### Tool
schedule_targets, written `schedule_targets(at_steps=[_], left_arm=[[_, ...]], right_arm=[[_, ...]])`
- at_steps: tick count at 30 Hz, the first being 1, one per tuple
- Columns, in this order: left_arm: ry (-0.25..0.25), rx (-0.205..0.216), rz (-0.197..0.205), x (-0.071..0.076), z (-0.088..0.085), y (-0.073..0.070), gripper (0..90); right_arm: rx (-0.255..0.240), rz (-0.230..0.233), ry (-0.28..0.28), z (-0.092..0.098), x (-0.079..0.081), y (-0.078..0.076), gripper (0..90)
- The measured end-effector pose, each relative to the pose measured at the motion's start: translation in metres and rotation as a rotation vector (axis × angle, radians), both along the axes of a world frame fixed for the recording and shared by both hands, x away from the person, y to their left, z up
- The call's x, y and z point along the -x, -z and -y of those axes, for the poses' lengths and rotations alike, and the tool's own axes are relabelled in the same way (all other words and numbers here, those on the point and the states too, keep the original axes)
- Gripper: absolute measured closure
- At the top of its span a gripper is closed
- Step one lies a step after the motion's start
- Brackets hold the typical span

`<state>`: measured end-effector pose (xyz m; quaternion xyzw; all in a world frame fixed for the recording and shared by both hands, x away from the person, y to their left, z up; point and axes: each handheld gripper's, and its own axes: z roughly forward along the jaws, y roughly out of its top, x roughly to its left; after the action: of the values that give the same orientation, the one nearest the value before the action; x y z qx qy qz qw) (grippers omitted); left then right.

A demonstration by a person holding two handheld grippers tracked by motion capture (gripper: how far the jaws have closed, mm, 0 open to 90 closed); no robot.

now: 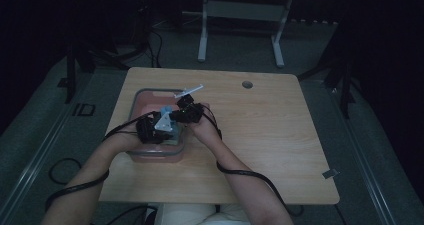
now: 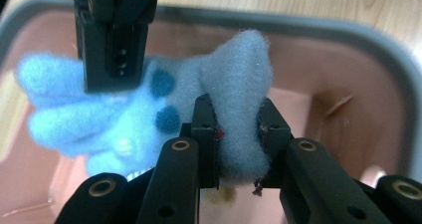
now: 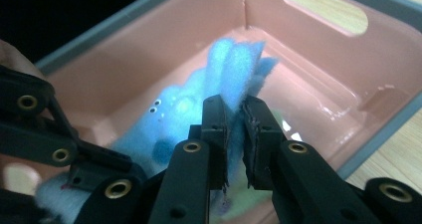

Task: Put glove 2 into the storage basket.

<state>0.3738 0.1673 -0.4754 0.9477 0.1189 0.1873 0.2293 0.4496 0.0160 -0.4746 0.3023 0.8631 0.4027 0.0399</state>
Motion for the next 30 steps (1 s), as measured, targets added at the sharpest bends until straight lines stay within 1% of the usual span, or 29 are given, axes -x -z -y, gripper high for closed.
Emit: schedule_targets(at_steps=[1, 2, 4, 6, 7, 11, 15, 17, 19, 20, 21, 23, 24, 25, 26, 27, 28, 29, 30], left_arm=[[-0.001, -0.014, -0.017, -0.003, 0.0, 0.006, 75.3], [-0.006, -0.021, -0.029, -0.006, -0.001, 0.01, 75.2], [-0.007, -0.012, -0.041, -0.008, -0.001, 0.012, 75.1], [-0.008, -0.013, -0.046, -0.008, -0.001, 0.012, 75.1], [-0.008, -0.015, -0.052, -0.01, -0.001, 0.013, 75.0], [-0.002, -0.019, -0.061, -0.01, 0.0, 0.013, 74.6], [0.0, -0.018, -0.066, -0.01, 0.001, 0.013, 74.0], [0.002, -0.023, -0.072, -0.011, 0.002, 0.012, 73.1], [0.008, -0.029, -0.069, -0.01, 0.003, 0.01, 71.4], [0.013, -0.031, -0.073, -0.01, 0.003, 0.01, 70.2], [0.024, -0.032, -0.079, -0.01, 0.003, 0.009, 68.6], [0.024, -0.024, -0.087, -0.009, 0.003, 0.007, 64.6], [0.024, -0.024, -0.087, -0.009, 0.003, 0.007, 61.1], [0.011, -0.006, -0.088, -0.008, 0.003, 0.003, 58.1], [-0.014, 0.01, -0.079, -0.007, 0.003, 0.0, 52.9], [-0.014, 0.01, -0.079, -0.007, 0.003, 0.0, 43.5], [-0.027, 0.019, -0.07, -0.006, 0.002, -0.003, 42.7], [-0.032, 0.037, -0.068, -0.005, 0.001, -0.007, 42.7], [-0.061, 0.075, -0.07, -0.004, 0.0, -0.016, 34.1]], right_arm=[[0.005, -0.005, 0.005, 0.0, 0.0, 0.001, 81.2], [0.027, -0.005, 0.003, -0.001, -0.001, 0.005, 81.0], [0.043, -0.003, 0.001, -0.002, -0.002, 0.008, 80.7], [0.047, -0.002, 0.004, -0.003, -0.003, 0.008, 80.6], [0.046, -0.013, 0.009, -0.003, -0.004, 0.01, 80.2], [0.058, -0.019, 0.01, -0.003, -0.005, 0.013, 79.8], [0.049, -0.02, 0.005, -0.002, -0.004, 0.012, 77.8], [0.033, -0.001, 0.016, 0.001, -0.002, 0.006, 77.7], [0.006, 0.009, 0.015, 0.005, -0.002, -0.001, 72.6], [0.001, 0.016, 0.016, 0.006, 0.0, -0.005, 71.5], [-0.003, 0.032, 0.017, 0.008, 0.001, -0.008, 69.4], [-0.012, 0.046, 0.011, 0.013, 0.003, -0.015, 65.2], [-0.012, 0.046, 0.011, 0.013, 0.003, -0.015, 65.2], [-0.02, 0.062, 0.004, 0.017, 0.005, -0.021, 60.7], [-0.023, 0.066, 0.0, 0.02, 0.006, -0.023, 58.9], [-0.029, 0.073, -0.002, 0.023, 0.008, -0.025, 54.7], [-0.034, 0.075, -0.006, 0.025, 0.008, -0.026, 52.1], [-0.034, 0.075, -0.006, 0.025, 0.008, -0.026, 52.1], [-0.047, 0.074, -0.013, 0.031, 0.009, -0.028, 45.2]])
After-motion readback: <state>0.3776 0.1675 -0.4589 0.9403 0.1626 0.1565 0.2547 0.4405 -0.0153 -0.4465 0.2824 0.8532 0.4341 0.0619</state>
